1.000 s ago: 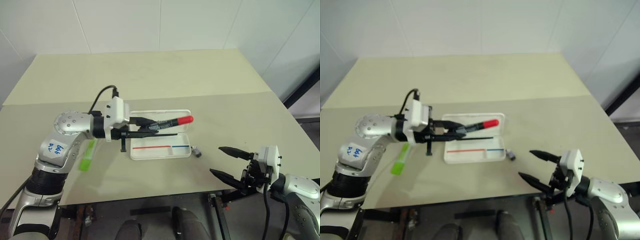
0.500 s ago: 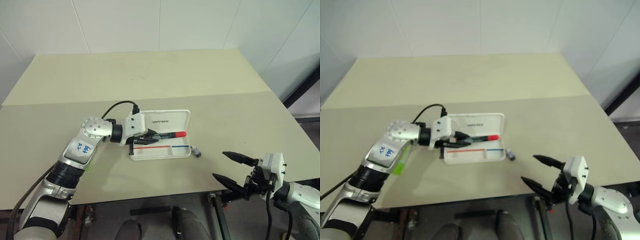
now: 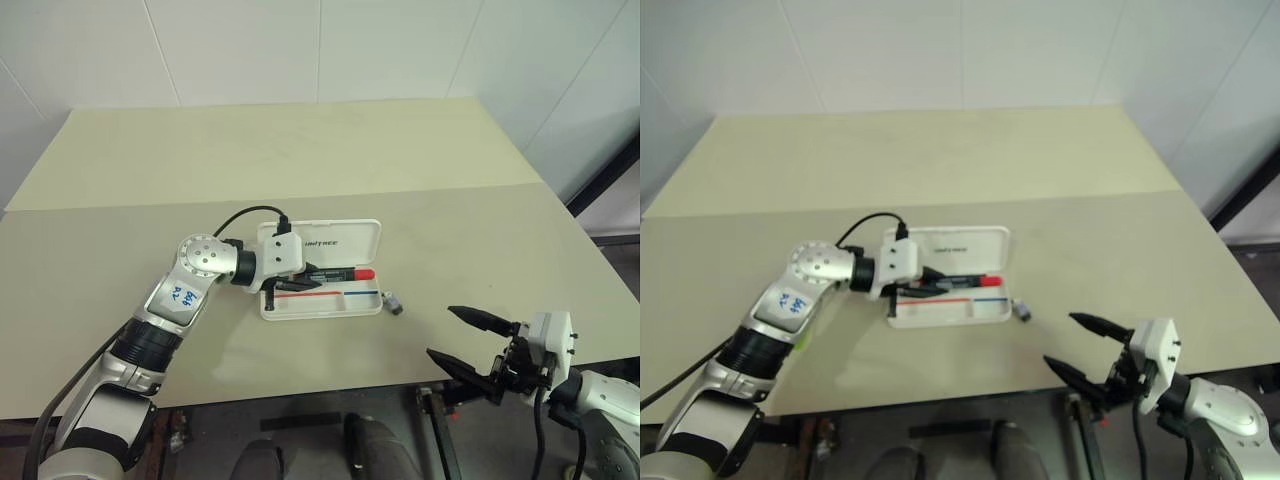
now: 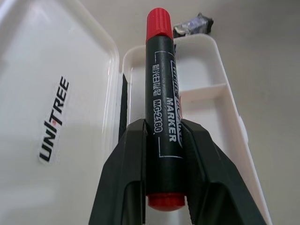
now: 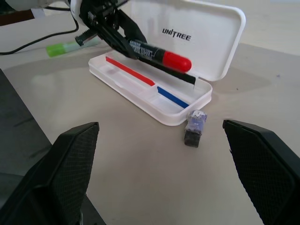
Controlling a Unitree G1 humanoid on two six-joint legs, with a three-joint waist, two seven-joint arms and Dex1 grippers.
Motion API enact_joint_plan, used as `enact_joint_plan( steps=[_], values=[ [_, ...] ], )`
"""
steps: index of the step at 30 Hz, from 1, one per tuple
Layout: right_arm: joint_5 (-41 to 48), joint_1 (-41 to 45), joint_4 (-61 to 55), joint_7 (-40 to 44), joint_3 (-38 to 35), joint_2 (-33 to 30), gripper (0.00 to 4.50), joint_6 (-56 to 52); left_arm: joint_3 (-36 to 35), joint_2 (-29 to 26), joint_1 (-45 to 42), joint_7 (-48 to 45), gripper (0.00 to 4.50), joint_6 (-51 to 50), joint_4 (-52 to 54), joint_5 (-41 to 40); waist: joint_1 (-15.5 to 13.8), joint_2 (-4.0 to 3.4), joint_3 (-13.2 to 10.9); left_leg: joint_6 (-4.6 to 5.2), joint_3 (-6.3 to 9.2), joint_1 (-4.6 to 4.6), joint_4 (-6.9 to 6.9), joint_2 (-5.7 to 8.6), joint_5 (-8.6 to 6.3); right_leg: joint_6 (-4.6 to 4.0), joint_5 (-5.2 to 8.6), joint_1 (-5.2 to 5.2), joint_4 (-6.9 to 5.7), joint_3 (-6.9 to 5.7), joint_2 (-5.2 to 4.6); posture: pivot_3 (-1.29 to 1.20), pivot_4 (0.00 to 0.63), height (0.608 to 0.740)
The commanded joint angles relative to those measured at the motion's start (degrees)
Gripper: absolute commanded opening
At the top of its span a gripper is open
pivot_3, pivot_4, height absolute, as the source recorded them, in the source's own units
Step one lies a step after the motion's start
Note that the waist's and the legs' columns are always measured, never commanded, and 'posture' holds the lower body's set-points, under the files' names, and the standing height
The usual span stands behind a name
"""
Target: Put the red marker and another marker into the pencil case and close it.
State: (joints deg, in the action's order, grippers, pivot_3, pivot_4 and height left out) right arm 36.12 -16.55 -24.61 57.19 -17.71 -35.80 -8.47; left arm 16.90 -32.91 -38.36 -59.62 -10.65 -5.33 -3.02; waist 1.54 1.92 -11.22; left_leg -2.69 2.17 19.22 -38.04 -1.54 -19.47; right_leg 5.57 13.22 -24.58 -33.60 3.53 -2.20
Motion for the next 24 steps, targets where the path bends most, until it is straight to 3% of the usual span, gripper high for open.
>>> enact_joint_plan(
  steps=[1,13,24],
  values=[
    [2.80,0.66,-3.96,-0.32,-2.52,-1.24,4.50,-0.54,-0.42,-0.07,-0.73,-0.37,0.65,1.38,0.19,0.58,0.01,0.00,0.00,0.00,0.00,0.00,0.00,0.00,0.00,0.01,0.00,0.00,0.00,0.00,0.00,0.00,0.150,0.740],
    [2.21,3.18,-5.26,-3.02,-1.06,-1.93,4.50,-3.54,-0.47,1.51,-1.89,2.34,0.65,5.77,-4.99,4.31,-0.13,0.00,0.00,0.02,0.02,0.01,0.00,0.00,-0.01,0.12,-0.05,0.00,-0.02,-0.01,0.00,0.00,0.150,0.740],
    [1.89,3.02,-5.88,-4.13,-0.78,-1.67,4.50,-4.09,-0.87,1.76,-1.67,-0.47,4.40,4.11,-1.80,2.55,-0.10,0.00,0.00,0.04,0.02,0.00,0.00,0.00,-0.02,0.15,-0.07,0.00,-0.04,-0.01,0.00,0.00,0.150,0.740]
  ],
)
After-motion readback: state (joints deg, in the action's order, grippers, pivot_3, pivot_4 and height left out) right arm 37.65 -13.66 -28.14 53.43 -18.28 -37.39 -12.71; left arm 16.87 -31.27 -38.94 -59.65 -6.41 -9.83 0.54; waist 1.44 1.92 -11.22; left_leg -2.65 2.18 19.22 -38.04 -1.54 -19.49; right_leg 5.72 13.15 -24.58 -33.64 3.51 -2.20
